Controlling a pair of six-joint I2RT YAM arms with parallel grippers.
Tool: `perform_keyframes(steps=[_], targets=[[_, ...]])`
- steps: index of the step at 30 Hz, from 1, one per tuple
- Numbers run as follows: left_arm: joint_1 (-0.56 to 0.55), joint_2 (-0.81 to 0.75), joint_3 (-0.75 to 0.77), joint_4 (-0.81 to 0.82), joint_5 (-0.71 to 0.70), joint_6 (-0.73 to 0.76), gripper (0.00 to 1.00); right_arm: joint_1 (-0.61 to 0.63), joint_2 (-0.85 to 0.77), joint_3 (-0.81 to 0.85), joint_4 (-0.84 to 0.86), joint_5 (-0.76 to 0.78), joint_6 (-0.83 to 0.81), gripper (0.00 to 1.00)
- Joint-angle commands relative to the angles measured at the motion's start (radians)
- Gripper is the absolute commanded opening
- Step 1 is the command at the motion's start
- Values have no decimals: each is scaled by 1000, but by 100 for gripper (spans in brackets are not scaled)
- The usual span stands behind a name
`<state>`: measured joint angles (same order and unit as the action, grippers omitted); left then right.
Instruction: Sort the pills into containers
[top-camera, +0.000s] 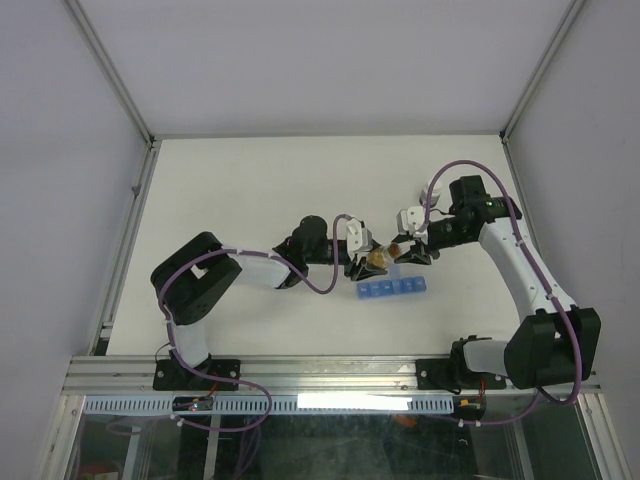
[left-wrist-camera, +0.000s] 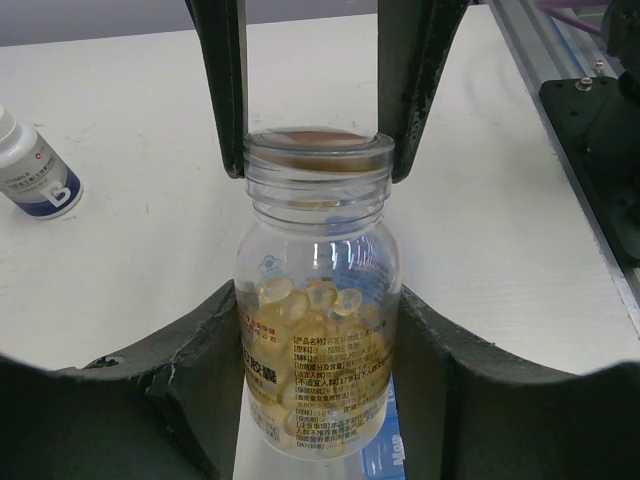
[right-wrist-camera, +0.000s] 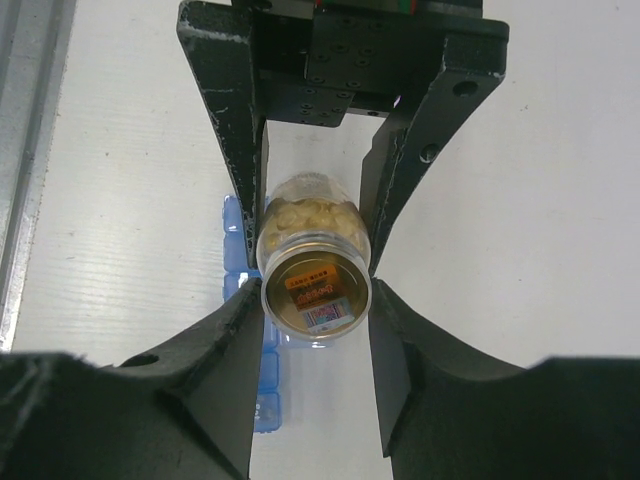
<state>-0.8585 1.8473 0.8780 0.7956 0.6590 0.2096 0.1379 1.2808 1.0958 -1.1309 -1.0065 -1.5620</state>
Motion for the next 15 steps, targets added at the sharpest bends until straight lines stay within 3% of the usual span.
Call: perform_keyframes(steps=[1,4,10,13,15], targets=[[9,-45,-13,38,-4,20,0,-9,-38,-2,-1,32,-67,24],[9,-43,-11,39,0,20,0,-9,-36,3,-32,31,-148,25],[9,-43,-11,36,3,23,0,-8,5,45,-236,11,-501,33],[10,-44,-13,36,0,25,0,-13,20,68,-236,17,-462,34],[12,-46,-18,38,-5,25,0,-40,13,77,-179,-2,-330,33]])
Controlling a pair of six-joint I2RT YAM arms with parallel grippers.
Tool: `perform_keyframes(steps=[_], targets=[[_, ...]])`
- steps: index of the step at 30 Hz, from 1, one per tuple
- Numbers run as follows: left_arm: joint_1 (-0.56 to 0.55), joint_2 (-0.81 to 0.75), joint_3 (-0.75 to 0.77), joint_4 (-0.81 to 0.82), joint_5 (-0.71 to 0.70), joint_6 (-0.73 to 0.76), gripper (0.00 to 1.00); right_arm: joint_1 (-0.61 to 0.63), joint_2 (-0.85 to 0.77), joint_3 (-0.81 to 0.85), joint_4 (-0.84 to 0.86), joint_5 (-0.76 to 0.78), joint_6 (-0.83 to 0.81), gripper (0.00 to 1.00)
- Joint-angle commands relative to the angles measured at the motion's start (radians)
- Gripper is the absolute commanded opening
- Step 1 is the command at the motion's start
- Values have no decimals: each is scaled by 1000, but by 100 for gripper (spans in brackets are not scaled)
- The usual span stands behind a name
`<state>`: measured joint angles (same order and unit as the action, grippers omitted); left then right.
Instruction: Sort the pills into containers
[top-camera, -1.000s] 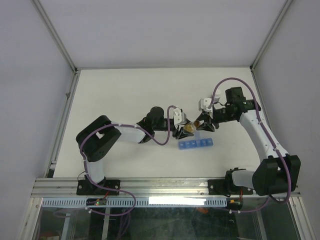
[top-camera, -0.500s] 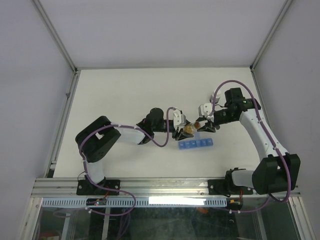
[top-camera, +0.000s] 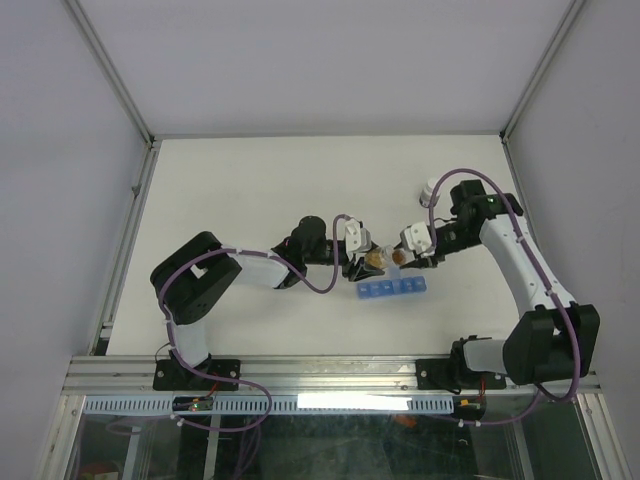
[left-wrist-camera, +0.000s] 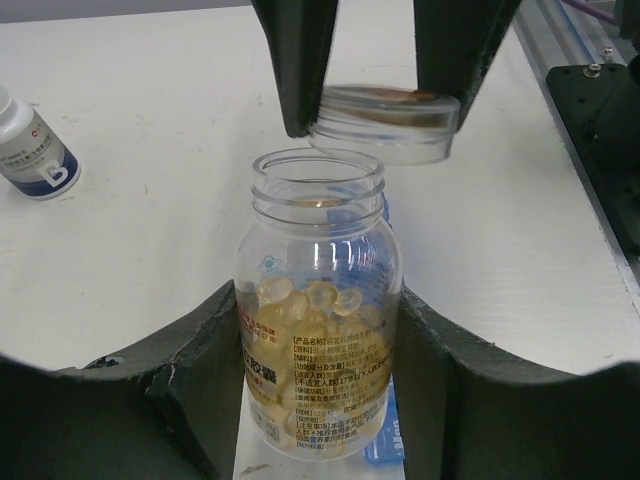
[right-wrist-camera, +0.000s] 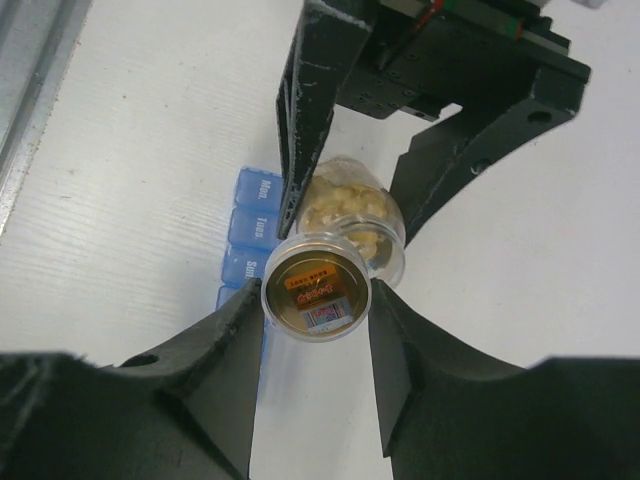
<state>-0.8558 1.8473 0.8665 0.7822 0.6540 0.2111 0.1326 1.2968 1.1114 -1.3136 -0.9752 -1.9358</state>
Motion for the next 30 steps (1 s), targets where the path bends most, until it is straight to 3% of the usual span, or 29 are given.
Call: perform_keyframes(steps=[1,6,10,11,19,30], targets=[[9,-48,-6,54,0,24,0,-57,-11,61,38,-44,117,32],[12,-51,-15,69,-6,19,0,-153,-72,16,275,-99,505,32],[13,-55,-24,85,-10,14,0,-160,-113,-140,750,64,1103,34],[13,-56,-27,90,-13,12,0,-159,-102,-177,825,117,1179,34],[14,-67,-56,141,-30,1,0,-151,109,-188,987,459,1415,36],[16,-72,-74,177,-43,-9,0,-82,315,-167,1095,740,1554,42]])
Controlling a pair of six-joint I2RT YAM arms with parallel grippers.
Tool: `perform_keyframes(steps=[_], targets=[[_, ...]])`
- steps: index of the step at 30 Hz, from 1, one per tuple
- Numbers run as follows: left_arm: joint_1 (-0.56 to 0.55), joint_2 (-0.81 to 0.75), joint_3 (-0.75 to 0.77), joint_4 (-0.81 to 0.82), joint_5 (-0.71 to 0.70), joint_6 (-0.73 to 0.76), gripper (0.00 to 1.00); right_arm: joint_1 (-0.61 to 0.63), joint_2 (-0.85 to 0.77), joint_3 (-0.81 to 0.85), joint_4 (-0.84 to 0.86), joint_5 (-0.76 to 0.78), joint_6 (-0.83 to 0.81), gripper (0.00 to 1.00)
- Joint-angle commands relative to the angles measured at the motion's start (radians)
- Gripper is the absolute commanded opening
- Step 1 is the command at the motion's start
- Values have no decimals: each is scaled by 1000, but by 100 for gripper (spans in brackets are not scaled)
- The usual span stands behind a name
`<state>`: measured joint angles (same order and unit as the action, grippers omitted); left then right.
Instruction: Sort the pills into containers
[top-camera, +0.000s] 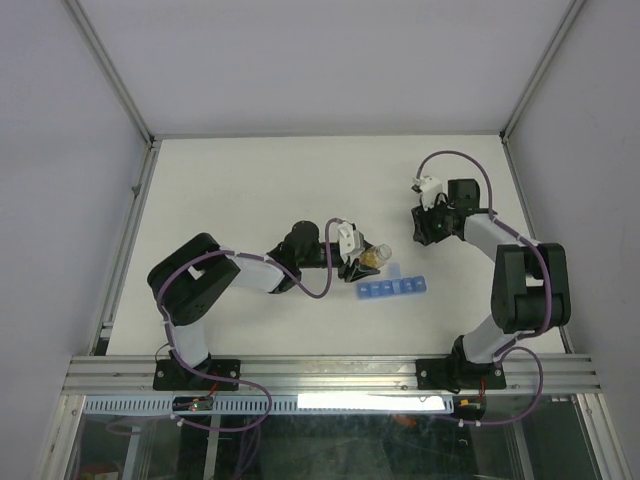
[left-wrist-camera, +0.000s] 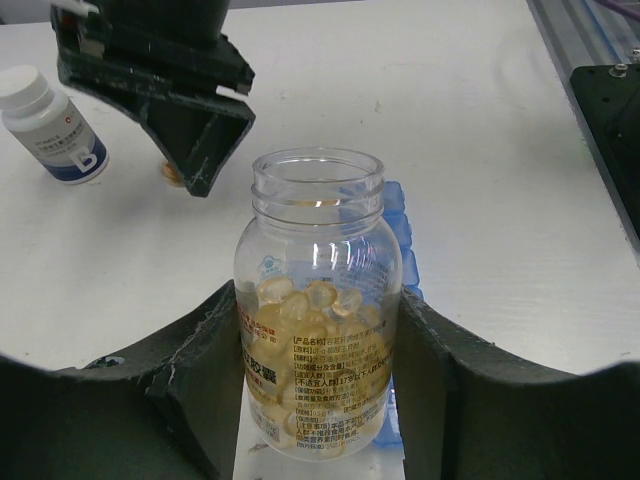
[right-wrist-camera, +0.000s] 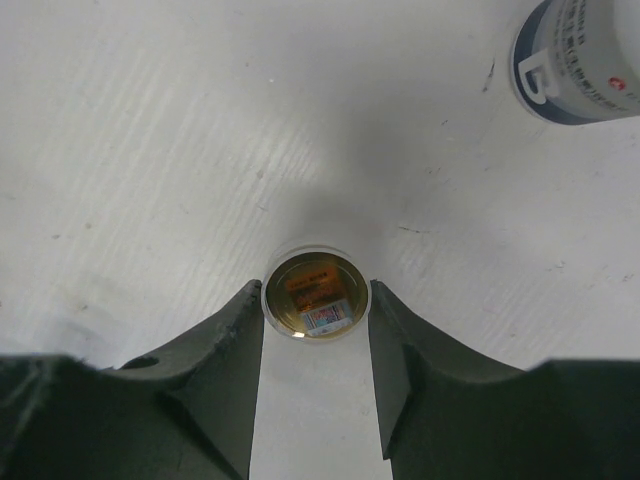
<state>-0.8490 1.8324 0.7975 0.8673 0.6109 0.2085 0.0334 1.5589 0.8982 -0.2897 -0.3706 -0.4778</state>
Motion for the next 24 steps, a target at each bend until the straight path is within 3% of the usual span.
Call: perform_keyframes(steps=[1,6,12,17,24], targets=[[8,-58,-6,93,0,-6,0,21,68,53,70,147,108,43],[9,-56,-6,97,-3,-8,0,28,93,58,86,167,137,48],[10,-56,-8,98,-5,-9,0,29,69,59,82,150,143,68],[10,-56,-10,100,-6,-9,0,19,1,58,63,111,137,75],[32,-61,-46,233,20,-118,0,-62,-238,11,6,-342,28,75]])
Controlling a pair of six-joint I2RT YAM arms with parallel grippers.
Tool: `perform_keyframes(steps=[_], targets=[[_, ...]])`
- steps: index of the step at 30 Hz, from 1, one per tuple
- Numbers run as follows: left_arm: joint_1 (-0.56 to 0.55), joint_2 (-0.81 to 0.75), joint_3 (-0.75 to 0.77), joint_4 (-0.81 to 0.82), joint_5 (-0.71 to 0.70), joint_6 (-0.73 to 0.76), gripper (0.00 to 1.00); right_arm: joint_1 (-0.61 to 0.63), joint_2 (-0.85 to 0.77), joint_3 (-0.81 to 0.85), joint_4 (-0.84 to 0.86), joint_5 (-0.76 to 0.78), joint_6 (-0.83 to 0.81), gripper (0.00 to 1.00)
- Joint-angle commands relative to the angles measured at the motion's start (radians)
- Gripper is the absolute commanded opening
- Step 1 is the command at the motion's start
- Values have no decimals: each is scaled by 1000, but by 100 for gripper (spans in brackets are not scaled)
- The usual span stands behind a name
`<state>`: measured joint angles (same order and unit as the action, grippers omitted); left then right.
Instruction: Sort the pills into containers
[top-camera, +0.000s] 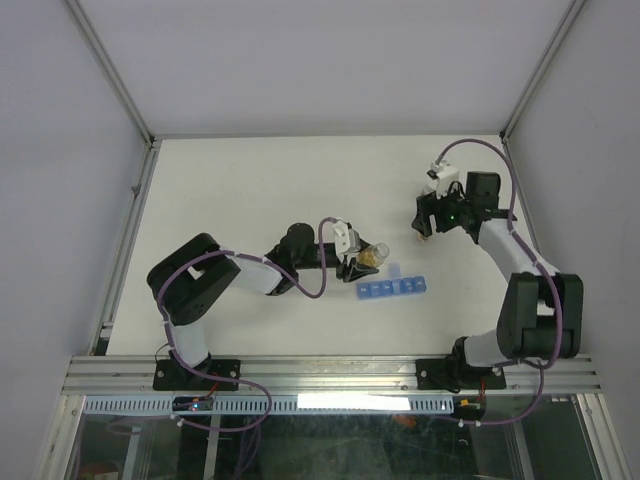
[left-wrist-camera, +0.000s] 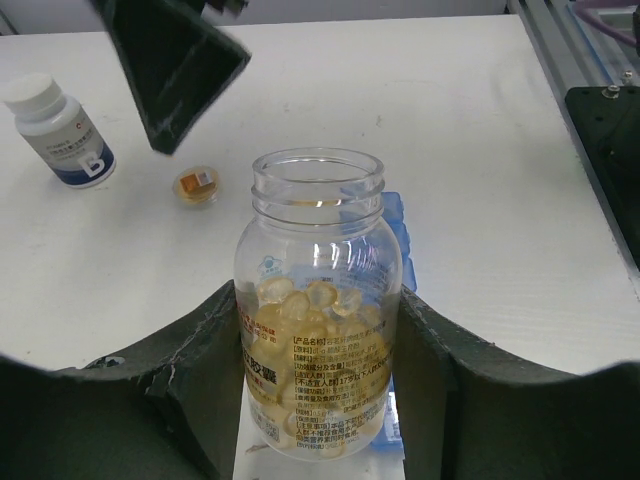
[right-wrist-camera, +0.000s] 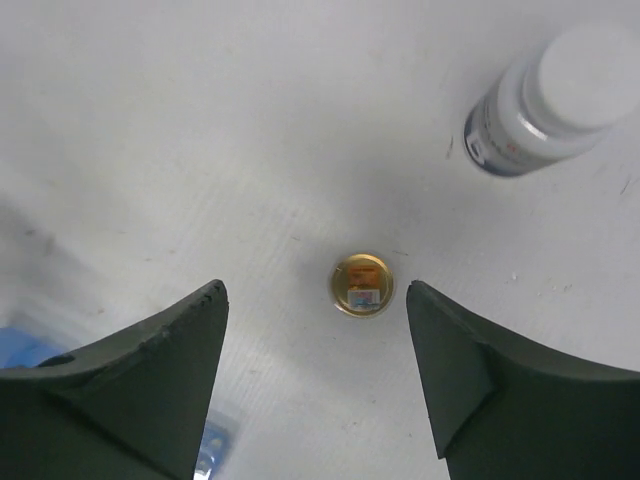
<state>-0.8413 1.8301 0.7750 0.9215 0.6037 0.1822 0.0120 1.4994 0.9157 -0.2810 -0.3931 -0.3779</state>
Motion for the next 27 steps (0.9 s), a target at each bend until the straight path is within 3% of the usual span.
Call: perform_keyframes(steps=[1,6,9,15,21,24,27], targets=[[34,-63,-33,243,40,-140,0,-44,-217,-23,-1,-394,-90,75],[92,-83,-90,554,13,-461,0,-53,-375,-84,-2,-730,-182,74],[94,-102,-102,643,-68,-584,0,-53,-425,-95,6,-864,-184,75],[79,-131,-64,628,-258,-803,0,12,-523,-183,340,-855,158,77],[20,-133,-5,592,-277,-757,0,55,-542,-177,458,-865,331,77],[21,-112,-12,612,-214,-669,0,55,-556,-126,388,-898,349,78],[30,-92,-59,660,-213,-577,0,55,-552,-112,289,-896,247,80]])
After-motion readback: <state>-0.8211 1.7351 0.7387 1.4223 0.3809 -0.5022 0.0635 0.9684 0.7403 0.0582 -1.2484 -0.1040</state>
